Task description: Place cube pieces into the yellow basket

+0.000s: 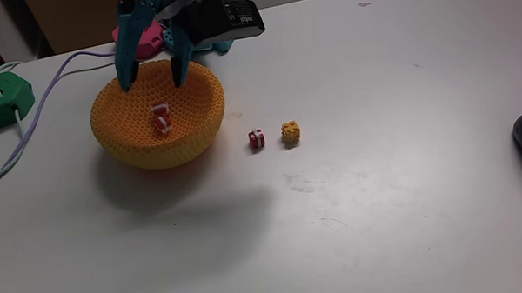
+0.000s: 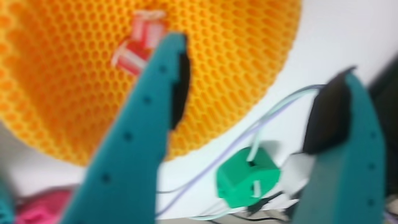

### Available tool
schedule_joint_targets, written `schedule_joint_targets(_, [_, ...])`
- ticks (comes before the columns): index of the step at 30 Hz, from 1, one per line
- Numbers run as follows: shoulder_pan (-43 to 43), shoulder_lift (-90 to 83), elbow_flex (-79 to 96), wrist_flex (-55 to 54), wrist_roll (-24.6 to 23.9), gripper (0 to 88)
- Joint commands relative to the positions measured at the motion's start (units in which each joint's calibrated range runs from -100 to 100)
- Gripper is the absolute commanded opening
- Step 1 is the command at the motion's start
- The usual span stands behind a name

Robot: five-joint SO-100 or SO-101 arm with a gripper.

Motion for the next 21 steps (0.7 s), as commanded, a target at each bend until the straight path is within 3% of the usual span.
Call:
schedule_joint_targets(1, [-7.95, -1.33, -2.57, -3.68, -5.13, 31.5])
schedule_joint_targets(8, [-32.09, 6.34, 2.63, -17.84, -15.82, 29.9])
schedule_joint_targets(16, [-39.83, 18.84, 9.47, -35.83, -16.95, 28.3])
schedule_joint_targets(21, [-39.83, 23.67, 10.05, -38.35, -15.87, 27.6])
